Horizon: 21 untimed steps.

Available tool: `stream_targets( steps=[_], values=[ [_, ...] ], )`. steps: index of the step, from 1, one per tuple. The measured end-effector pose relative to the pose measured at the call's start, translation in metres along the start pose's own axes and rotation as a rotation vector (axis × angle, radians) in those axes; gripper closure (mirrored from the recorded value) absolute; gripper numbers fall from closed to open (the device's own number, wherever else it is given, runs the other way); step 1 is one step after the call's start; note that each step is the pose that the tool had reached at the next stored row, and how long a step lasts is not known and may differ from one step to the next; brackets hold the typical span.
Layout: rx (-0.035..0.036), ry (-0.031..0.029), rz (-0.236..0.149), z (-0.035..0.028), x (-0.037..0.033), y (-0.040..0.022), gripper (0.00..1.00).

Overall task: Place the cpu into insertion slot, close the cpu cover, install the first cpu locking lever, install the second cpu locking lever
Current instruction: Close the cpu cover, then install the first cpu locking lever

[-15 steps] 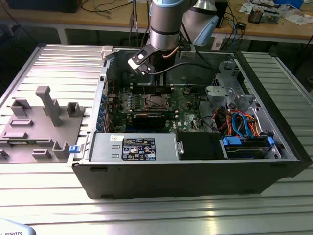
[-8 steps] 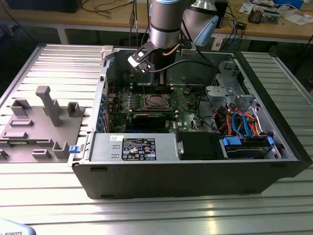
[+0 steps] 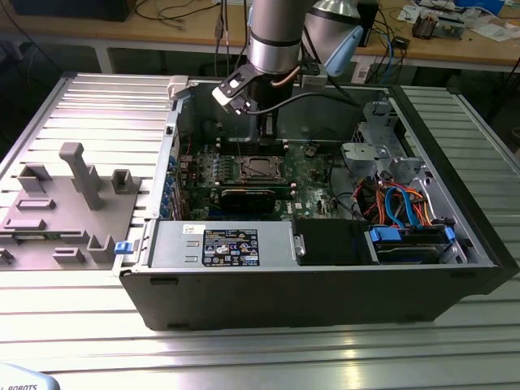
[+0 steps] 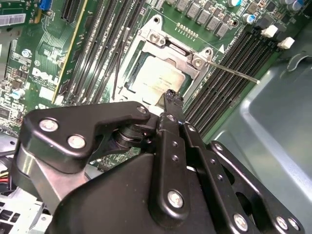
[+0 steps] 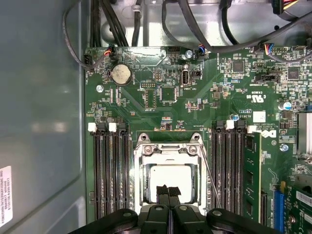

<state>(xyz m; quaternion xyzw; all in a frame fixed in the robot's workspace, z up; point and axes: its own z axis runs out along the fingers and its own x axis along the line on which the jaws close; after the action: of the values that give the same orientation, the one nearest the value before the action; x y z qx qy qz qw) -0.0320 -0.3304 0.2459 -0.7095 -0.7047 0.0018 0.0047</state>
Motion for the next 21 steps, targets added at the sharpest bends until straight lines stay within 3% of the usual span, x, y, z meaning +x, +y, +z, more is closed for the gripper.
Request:
stream_targets(
  steps=[12, 21],
  values=[
    [0.0001, -0.0003, -0.007, -0.0004, 0.0000, 0.0000, 0.89],
    [0.0004, -0.0008, -0.064, -0.0004, 0.0000, 0.0000, 0.89]
  ],
)
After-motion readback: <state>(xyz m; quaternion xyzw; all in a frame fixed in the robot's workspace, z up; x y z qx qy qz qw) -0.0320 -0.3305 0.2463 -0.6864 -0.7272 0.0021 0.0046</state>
